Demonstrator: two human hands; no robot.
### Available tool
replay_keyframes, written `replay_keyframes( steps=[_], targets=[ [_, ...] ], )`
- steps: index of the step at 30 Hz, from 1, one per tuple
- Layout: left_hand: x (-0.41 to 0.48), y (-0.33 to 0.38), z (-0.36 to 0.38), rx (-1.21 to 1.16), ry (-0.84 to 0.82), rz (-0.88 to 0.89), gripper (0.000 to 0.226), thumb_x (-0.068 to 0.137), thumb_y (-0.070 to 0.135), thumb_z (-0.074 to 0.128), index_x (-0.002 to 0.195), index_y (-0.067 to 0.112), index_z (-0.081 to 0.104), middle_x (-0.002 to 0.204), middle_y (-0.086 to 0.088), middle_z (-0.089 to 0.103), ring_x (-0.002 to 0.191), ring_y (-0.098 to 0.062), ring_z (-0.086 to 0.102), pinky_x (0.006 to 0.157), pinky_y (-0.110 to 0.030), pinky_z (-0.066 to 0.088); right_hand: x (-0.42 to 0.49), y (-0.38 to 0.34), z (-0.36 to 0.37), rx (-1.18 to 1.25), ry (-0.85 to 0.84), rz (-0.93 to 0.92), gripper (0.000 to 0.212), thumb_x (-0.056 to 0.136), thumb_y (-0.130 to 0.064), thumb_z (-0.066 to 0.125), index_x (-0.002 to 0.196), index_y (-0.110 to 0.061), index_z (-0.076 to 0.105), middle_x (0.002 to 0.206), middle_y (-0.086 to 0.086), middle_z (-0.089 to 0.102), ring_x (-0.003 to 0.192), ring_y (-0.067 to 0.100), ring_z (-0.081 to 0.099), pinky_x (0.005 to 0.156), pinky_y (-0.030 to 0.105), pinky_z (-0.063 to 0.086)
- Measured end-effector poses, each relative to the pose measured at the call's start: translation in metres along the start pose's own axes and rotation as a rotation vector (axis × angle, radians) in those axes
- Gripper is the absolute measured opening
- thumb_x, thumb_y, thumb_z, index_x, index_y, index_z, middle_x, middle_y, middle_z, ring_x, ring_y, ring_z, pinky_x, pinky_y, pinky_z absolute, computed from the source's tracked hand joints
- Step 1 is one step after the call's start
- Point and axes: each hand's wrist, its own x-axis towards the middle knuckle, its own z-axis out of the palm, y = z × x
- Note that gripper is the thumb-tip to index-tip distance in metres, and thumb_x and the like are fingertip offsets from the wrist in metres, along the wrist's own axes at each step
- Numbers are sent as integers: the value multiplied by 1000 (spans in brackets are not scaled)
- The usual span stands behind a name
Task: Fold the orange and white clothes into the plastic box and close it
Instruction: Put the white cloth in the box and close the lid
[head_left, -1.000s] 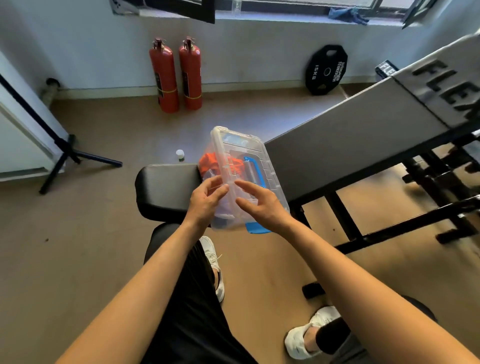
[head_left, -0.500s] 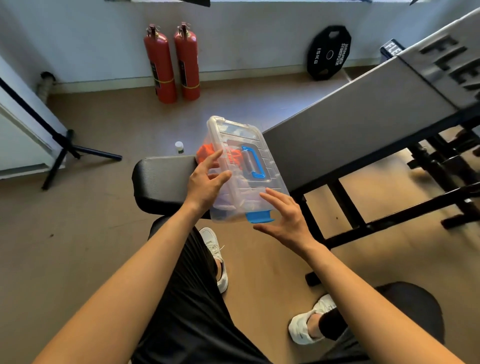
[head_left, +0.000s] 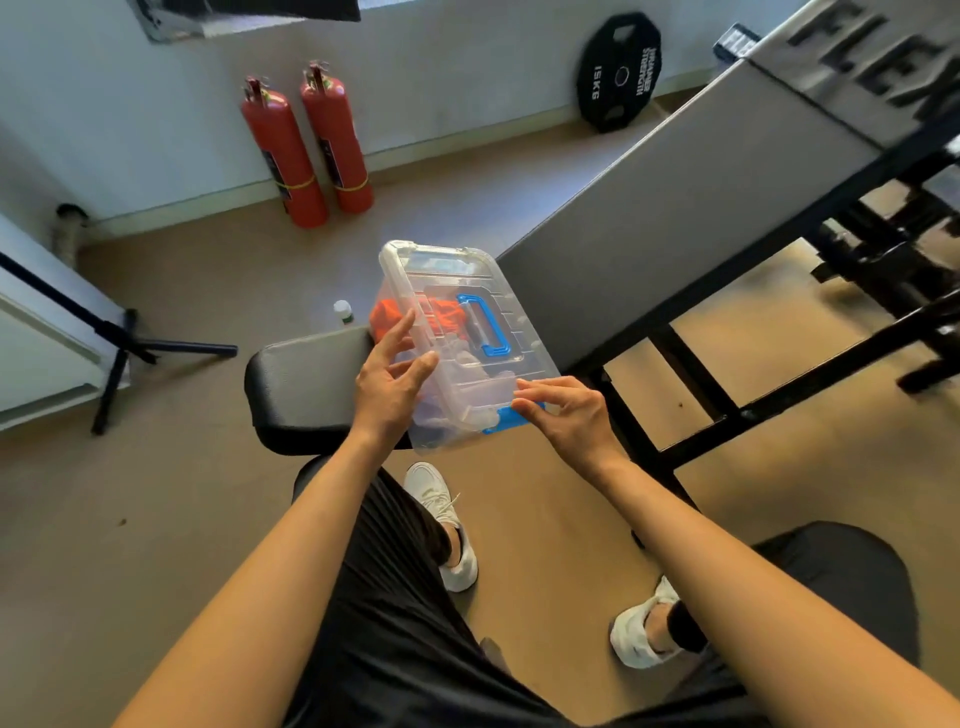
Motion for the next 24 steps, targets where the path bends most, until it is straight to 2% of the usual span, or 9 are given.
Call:
replay_keyframes(
  steps=[2,7,10,12,13,16,18,21,24],
  targets=[
    [0,-2,1,2,-1,25,55,95,24,69,147,25,51,114,59,49,121,-12,58,97,-58,54,3,-3,2,48,15,54,27,83,-33,76,104,-15,80,115,-1,72,106,16,65,82,24,61],
    [3,-4,1,19,-5,37,53,95,26,68,146,28,51,117,55,50,118,-7,59,95,-57,56,0,-4,-3,56,-28,34,30,83,-31,78,109,-16,78,117,-13,64,106,7,61,83,6,53],
    [5,1,-1,96,25,57,50,92,31,71,139,31,55,127,27,59,112,-13,63,94,-51,58,-5,4,-5,-64,-51,-103,46,76,-41,81,115,-17,75,123,-8,66,109,1,58,86,-5,40],
    [10,8,-2,264,66,121,52,83,42,71,132,29,59,124,3,62,102,-17,66,88,-45,61,-5,9,-2,-59,-21,-134,46,74,-45,79,112,-17,76,123,-3,70,110,6,60,90,4,46],
    [14,13,-3,370,97,162,53,78,44,70,127,27,62,119,-2,62,96,-17,66,84,-43,62,-4,11,-1,-33,-16,-117,43,75,-44,79,109,-18,77,122,-2,71,109,7,61,90,10,49],
    [31,34,-1,654,178,317,39,73,37,66,109,24,72,97,0,61,80,-18,64,72,-37,58,8,7,-8,14,-87,27,32,80,-44,78,101,-21,79,116,-8,71,103,7,62,76,10,50],
    [47,48,2,770,171,444,31,74,34,65,101,22,75,88,0,63,78,-21,62,69,-33,54,21,4,-16,54,-144,92,36,80,-49,75,103,-21,78,111,-11,71,99,8,64,73,13,55],
    [84,60,7,921,72,531,32,74,38,65,100,21,75,96,-5,69,88,-29,62,77,-36,47,43,-3,-22,64,-129,91,58,78,-57,70,122,-20,70,116,-3,68,105,17,65,84,28,61],
    [124,68,10,1078,-32,424,38,81,44,70,114,23,72,117,-5,67,108,-30,58,90,-40,43,62,-2,-14,-163,-176,88,72,78,-68,67,141,-35,53,146,-8,51,134,17,43,109,46,42]
  ],
)
